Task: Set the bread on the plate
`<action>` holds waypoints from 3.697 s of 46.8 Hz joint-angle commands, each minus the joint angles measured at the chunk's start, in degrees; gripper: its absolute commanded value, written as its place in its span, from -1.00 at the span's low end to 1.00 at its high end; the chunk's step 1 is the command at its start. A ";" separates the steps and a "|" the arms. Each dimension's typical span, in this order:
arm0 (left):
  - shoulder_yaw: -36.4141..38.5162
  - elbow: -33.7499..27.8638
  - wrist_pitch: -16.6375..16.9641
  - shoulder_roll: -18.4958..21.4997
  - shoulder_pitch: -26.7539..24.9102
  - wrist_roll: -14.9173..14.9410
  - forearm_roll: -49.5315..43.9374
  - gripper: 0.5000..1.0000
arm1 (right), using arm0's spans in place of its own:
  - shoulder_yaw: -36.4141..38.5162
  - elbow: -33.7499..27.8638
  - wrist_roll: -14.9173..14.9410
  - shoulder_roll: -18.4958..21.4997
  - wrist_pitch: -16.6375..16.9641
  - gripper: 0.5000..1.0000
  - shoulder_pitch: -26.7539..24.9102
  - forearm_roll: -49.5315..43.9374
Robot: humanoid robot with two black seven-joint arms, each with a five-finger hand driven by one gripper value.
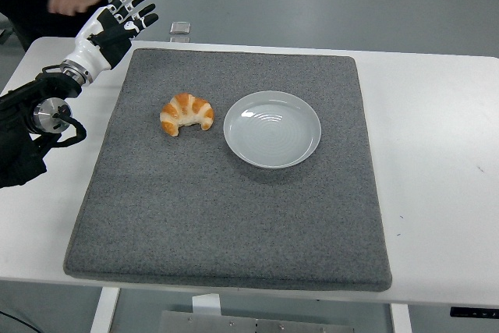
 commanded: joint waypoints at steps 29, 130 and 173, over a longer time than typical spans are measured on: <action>-0.33 -0.52 0.45 -0.10 0.36 -0.53 -0.27 0.95 | 0.00 0.00 0.00 0.00 0.00 0.72 0.00 0.00; 59.95 -51.84 26.29 18.18 -53.07 6.06 8.95 0.94 | 0.00 0.00 0.00 0.00 0.00 0.72 0.00 0.00; 49.94 -36.65 42.90 9.93 -22.76 5.01 34.71 0.93 | 0.00 0.00 0.00 0.00 0.00 0.72 0.00 0.00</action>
